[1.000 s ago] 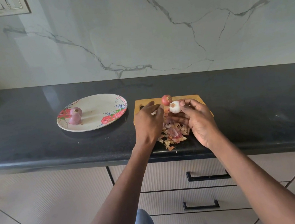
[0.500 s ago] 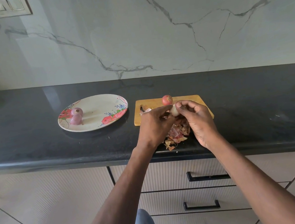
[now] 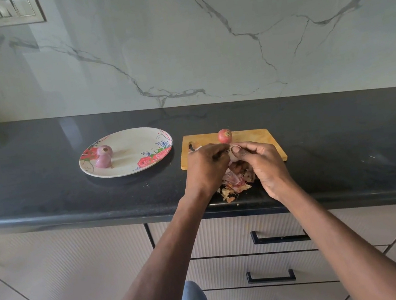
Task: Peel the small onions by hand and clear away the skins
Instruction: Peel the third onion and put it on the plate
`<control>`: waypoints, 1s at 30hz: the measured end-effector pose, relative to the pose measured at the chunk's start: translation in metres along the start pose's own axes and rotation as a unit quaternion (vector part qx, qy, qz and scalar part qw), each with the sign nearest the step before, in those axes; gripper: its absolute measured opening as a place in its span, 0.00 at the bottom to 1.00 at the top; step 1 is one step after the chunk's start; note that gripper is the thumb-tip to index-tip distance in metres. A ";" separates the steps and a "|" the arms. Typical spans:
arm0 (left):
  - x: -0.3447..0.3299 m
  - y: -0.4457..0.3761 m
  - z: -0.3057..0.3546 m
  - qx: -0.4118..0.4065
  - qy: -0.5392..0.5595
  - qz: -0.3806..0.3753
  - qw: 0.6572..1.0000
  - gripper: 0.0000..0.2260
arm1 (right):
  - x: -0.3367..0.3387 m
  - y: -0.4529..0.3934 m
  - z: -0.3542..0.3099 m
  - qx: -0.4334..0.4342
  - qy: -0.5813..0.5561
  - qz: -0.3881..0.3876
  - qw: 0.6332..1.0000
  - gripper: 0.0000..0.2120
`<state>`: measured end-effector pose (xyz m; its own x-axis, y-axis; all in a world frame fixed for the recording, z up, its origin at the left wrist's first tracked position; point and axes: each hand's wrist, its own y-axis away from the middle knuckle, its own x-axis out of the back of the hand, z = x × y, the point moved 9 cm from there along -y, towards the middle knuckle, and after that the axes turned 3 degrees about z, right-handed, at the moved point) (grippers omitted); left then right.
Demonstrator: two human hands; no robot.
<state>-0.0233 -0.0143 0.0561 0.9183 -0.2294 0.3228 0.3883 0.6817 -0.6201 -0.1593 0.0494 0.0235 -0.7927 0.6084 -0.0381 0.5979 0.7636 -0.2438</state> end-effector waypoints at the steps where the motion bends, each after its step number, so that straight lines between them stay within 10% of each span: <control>1: 0.002 0.000 0.000 0.004 -0.004 0.011 1.000 0.09 | 0.000 -0.001 0.002 -0.007 -0.004 -0.002 1.000 0.05; 13: -0.004 -0.003 -0.008 0.028 -0.050 -0.018 0.998 0.16 | 0.002 -0.003 0.013 -0.085 -0.125 0.017 0.988 0.11; 30: -0.003 0.000 -0.002 0.009 0.041 -0.031 0.999 0.11 | 0.002 0.003 0.001 -0.040 0.000 0.035 0.999 0.16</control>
<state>-0.0258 -0.0149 0.0533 0.8959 -0.3269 0.3007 0.4441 0.6768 -0.5871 -0.1592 0.0533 0.0221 -0.7491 0.6604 -0.0515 0.6587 0.7344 -0.1633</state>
